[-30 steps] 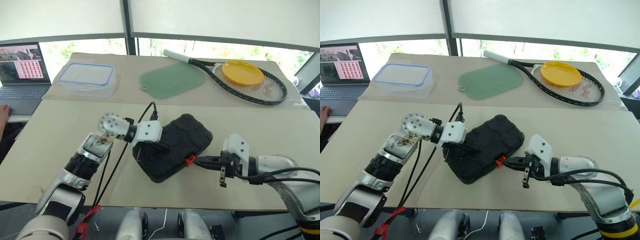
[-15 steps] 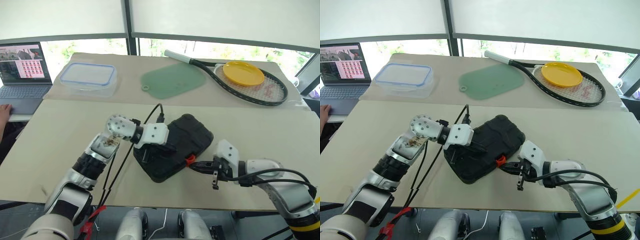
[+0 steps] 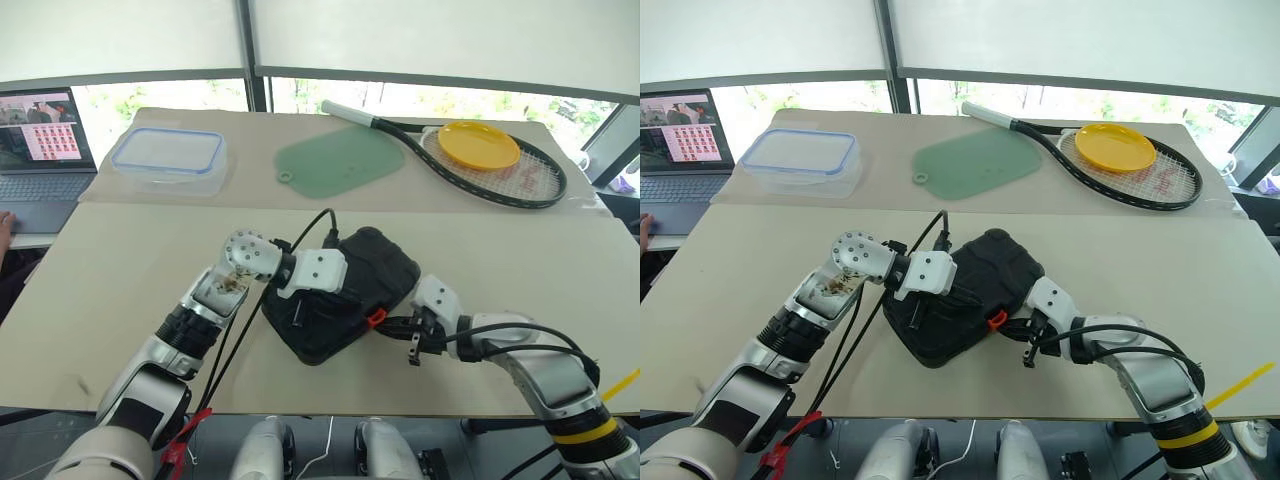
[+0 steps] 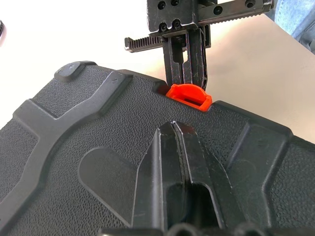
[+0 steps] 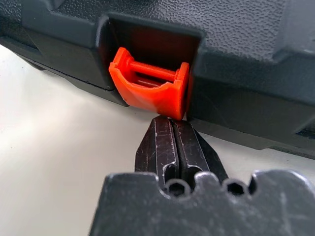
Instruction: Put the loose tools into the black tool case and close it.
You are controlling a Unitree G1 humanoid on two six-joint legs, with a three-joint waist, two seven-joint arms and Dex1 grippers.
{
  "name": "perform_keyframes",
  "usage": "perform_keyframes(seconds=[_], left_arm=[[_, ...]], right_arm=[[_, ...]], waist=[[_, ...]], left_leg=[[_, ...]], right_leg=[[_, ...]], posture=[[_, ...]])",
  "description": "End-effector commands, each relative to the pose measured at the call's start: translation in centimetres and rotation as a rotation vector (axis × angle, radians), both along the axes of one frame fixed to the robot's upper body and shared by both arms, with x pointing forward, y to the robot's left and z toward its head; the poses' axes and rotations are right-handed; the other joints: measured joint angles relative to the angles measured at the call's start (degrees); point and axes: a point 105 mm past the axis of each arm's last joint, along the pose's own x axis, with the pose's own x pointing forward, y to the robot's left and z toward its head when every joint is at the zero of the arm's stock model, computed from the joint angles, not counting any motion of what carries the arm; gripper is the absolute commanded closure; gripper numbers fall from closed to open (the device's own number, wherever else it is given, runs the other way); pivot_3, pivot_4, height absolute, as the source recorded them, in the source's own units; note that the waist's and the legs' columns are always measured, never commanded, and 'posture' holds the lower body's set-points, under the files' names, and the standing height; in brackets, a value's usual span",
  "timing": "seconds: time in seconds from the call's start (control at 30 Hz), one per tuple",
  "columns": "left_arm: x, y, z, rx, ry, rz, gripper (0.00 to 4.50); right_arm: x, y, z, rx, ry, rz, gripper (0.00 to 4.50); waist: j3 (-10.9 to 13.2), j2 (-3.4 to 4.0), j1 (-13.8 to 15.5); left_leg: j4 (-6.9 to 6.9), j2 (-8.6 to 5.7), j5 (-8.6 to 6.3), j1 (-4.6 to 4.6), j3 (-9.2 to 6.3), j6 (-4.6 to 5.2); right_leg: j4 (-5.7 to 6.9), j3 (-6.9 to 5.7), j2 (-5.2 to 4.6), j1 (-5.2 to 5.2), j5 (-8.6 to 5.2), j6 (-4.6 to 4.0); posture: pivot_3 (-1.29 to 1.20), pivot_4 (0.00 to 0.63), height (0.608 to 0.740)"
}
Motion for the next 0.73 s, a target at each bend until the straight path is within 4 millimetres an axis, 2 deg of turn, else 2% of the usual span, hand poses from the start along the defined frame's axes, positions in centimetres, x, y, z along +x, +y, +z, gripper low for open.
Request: perform_keyframes(seconds=[0.03,0.07,0.17,0.3,0.37,0.4,0.5,0.53,0.63,0.73], left_arm=[[0.2,1.7,-3.4,0.118,0.080,0.056,4.48],[0.5,2.2,-3.4,0.117,0.086,0.083,4.48],[1.7,4.5,-2.2,0.074,0.129,0.199,3.77],[1.6,9.3,0.5,0.016,0.215,0.330,2.31],[0.7,11.9,1.9,0.002,0.267,0.383,1.61],[-0.3,13.8,2.7,0.000,0.314,0.422,1.31],[-3.0,17.5,4.5,0.001,0.414,0.509,0.15],[-3.6,18.1,4.8,0.001,0.429,0.533,0.00],[-5.9,20.3,5.1,-0.022,0.476,0.629,0.00],[-6.8,20.5,4.7,-0.030,0.476,0.656,0.00]], right_arm=[[-0.9,-0.1,2.9,0.036,-0.093,0.045,4.50],[-1.4,-0.6,3.0,0.026,-0.079,0.054,4.50],[-3.1,-3.0,4.0,0.008,-0.026,0.071,3.70],[-4.1,-6.6,6.8,-0.023,-0.025,0.088,2.32],[-4.4,-8.1,8.6,-0.017,-0.021,0.092,1.65],[-4.4,-9.0,9.6,-0.007,-0.018,0.086,1.35],[-4.4,-10.8,11.6,0.009,-0.017,0.077,0.34],[-4.4,-11.3,11.9,0.011,-0.015,0.074,0.07],[-4.6,-12.1,12.2,0.032,0.024,0.088,0.07],[-4.3,-12.1,12.0,0.036,0.025,0.091,0.07]], waist=[[0.0,0.01,0.1],[0.0,0.01,0.1],[0.0,0.02,0.2],[-0.1,0.05,-0.6],[-0.1,0.07,-1.1],[-0.1,0.07,-1.4],[0.0,0.04,-1.5],[0.0,0.00,-1.3],[0.1,0.00,-0.5],[0.1,0.02,0.2]], left_leg=[[-0.01,0.00,0.00,0.00,0.00,0.00],[-0.02,-0.01,0.00,0.00,0.00,0.00],[-0.04,0.00,0.00,0.01,-0.01,0.01],[-0.12,0.06,-0.01,0.07,-0.01,0.00],[-0.19,0.07,-0.01,0.07,-0.01,-0.01],[-0.24,0.07,-0.02,0.07,-0.01,-0.02],[-0.44,0.09,-0.01,0.08,0.02,-0.08],[-0.51,0.11,0.02,0.07,0.03,-0.13],[-0.57,0.07,0.04,0.06,0.00,-0.18],[-0.58,0.03,0.02,0.06,0.03,-0.16]], right_leg=[[0.00,0.00,0.00,0.00,0.00,0.00],[0.00,0.00,-0.01,0.00,0.00,0.00],[-0.03,0.00,-0.02,0.03,0.00,0.01],[-0.02,-0.01,-0.01,0.03,-0.02,-0.04],[0.02,0.02,-0.01,-0.05,-0.05,-0.08],[0.02,0.02,-0.01,-0.07,-0.06,-0.10],[-0.03,0.03,0.00,-0.16,-0.09,-0.12],[-0.05,0.02,-0.01,-0.20,-0.10,-0.13],[-0.15,-0.09,-0.16,-0.17,-0.17,-0.09],[-0.24,-0.16,-0.32,-0.16,-0.21,-0.08]], posture=[[0.00,0.150,0.738],[0.00,0.150,0.738],[0.00,0.150,0.738],[0.00,0.150,0.738],[0.00,0.150,0.738],[0.00,0.150,0.738],[0.00,0.150,0.738],[0.00,0.150,0.738],[0.00,0.150,0.738],[0.00,0.150,0.738]])
